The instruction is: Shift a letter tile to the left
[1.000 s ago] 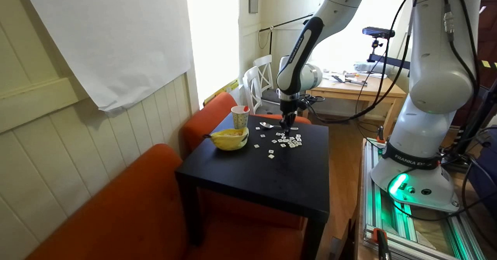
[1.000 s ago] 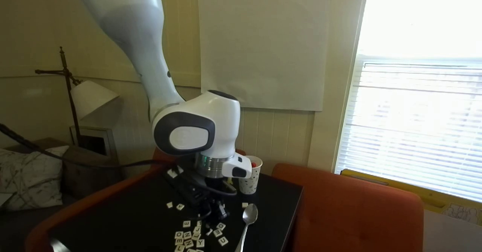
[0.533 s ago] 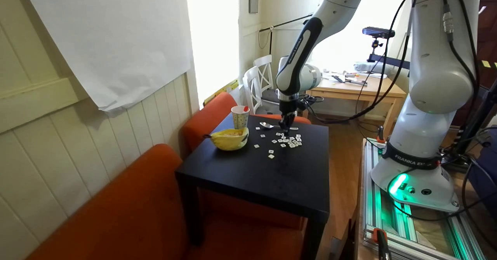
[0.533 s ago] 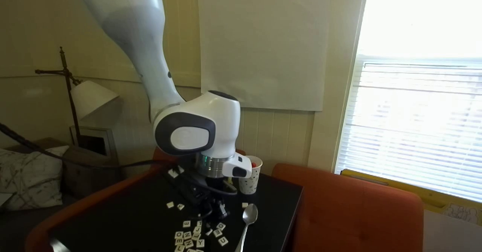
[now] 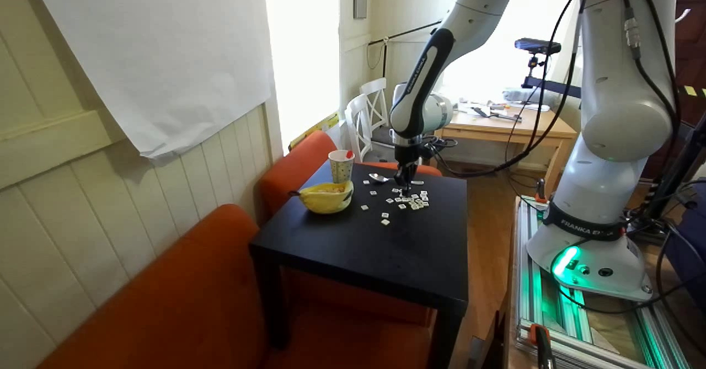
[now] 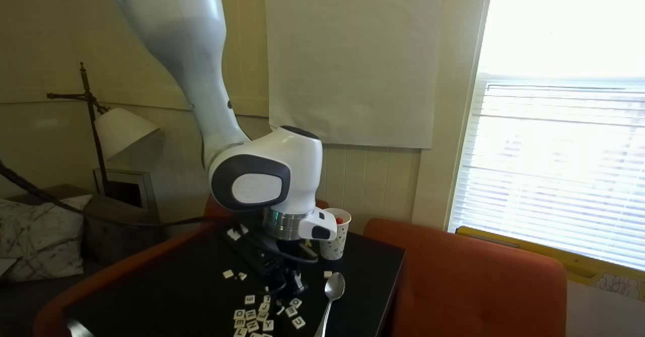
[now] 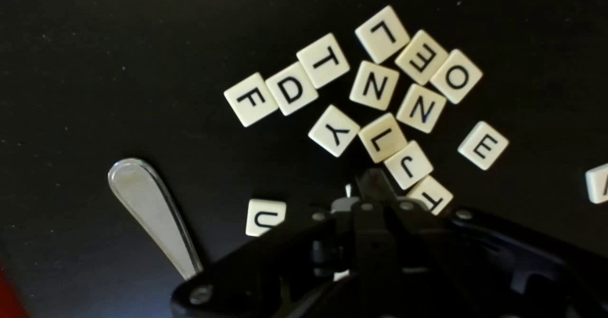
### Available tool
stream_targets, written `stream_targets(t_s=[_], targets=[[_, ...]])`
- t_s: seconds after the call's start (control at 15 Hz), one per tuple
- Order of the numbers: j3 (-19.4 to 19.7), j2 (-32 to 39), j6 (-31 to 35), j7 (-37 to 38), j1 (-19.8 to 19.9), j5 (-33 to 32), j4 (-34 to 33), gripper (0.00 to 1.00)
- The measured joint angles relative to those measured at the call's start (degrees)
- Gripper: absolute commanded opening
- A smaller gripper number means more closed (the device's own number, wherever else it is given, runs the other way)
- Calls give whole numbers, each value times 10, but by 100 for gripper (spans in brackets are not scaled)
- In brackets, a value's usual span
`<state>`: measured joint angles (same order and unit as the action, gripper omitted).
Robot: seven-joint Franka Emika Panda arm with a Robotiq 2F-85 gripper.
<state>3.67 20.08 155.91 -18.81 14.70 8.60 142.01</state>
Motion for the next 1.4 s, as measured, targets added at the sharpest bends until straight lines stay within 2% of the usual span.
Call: stream_targets(t_s=[0.53,1.0,1.4], targets=[[-3,9,-1,0,0,0,-14,0],[-22,24,-1,-5,-2,-4,-40,0],[-27,43,-8,-6,-15,-33,-77,0]])
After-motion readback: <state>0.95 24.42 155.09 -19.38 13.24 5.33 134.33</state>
